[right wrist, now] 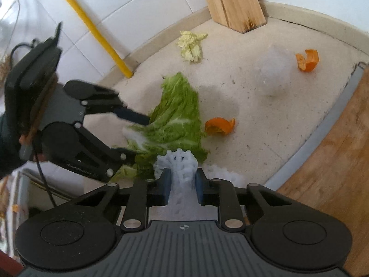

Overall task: Collect trash
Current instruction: 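Grasp the pale cabbage leaves with the left tool while the right tool holds the net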

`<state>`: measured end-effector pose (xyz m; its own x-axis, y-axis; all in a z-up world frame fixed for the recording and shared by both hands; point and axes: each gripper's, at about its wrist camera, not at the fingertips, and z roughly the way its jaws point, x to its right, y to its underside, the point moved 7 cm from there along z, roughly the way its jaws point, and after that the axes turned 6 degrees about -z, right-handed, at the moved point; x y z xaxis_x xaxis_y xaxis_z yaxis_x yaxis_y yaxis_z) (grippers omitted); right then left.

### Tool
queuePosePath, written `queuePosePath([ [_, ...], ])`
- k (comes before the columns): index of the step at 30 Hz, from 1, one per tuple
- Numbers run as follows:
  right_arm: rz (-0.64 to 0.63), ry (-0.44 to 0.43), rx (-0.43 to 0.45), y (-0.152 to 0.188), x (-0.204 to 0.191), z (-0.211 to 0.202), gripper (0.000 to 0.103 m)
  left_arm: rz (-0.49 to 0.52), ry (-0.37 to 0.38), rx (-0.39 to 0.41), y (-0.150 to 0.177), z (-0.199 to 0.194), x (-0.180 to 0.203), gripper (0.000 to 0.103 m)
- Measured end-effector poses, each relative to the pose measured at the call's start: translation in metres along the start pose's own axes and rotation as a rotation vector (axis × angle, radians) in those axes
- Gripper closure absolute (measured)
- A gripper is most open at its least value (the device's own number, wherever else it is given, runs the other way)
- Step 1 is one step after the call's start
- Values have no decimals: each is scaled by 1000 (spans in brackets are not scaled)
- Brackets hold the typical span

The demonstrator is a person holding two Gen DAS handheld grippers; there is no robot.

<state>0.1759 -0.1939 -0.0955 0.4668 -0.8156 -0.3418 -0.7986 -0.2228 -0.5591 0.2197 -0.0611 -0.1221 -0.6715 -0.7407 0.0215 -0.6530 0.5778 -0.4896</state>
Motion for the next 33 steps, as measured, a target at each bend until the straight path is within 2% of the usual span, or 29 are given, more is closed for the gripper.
queuePosePath([
  [1, 17, -10, 11, -1, 1, -4, 77, -24, 8, 7, 3, -7, 1, 69],
  [3, 58, -34, 35, -3, 3, -12, 77, -104, 80, 0, 8, -20, 2, 96],
  [5, 68, -34, 55, -3, 4, -20, 77, -157, 110, 0, 15, -30, 4, 97],
  [8, 71, -42, 44, 1, 4, -20, 77, -144, 62, -5, 26, -37, 10, 97],
  [10, 67, -29, 25, 5, 5, -15, 77, -134, 8, 54, 21, -43, 8, 96],
  [11, 68, -27, 17, 7, 5, -12, 77, -111, -22, 83, 17, -45, 6, 89],
  [12, 68, -30, 7, 7, 5, -9, 77, -70, -40, 99, 12, -45, 6, 70],
  [13, 65, -28, -6, 9, 4, -5, 77, -18, -50, 107, 8, -43, 6, 56],
  [14, 59, -23, -15, 11, 4, -3, 77, 32, -72, 118, 4, -40, 6, 35],
  [15, 53, -24, -20, 12, 2, -2, 77, 83, -106, 128, 0, -35, 5, 31],
  [18, 44, -32, -21, 15, 0, -1, 72, 168, -166, 108, -13, -18, -4, 31],
  [21, 52, -41, -21, 15, 1, 1, 70, 177, -76, 50, -19, 6, -7, 31],
  [23, 59, -45, -23, 14, 2, 1, 70, 198, -77, 8, -18, 22, -10, 27],
  [24, 63, -48, -23, 14, 3, 1, 70, 195, -64, 21, -19, 24, -13, 22],
  [26, 86, -54, -26, 15, 5, 2, 69, 147, -33, -1, -21, 29, -22, 20],
  [28, 96, -50, -17, 14, 6, 1, 70, 7, 17, -37, -18, 28, -31, 34],
  [29, 93, -46, -17, 15, 5, 1, 74, -22, 22, -35, -14, 24, -30, 46],
  [30, 92, -39, -14, 15, 5, 0, 75, -10, 3, -36, -9, 19, -25, 61],
  [33, 120, -40, -2, 13, 7, -4, 78, -46, 27, -80, 10, 2, -6, 86],
])
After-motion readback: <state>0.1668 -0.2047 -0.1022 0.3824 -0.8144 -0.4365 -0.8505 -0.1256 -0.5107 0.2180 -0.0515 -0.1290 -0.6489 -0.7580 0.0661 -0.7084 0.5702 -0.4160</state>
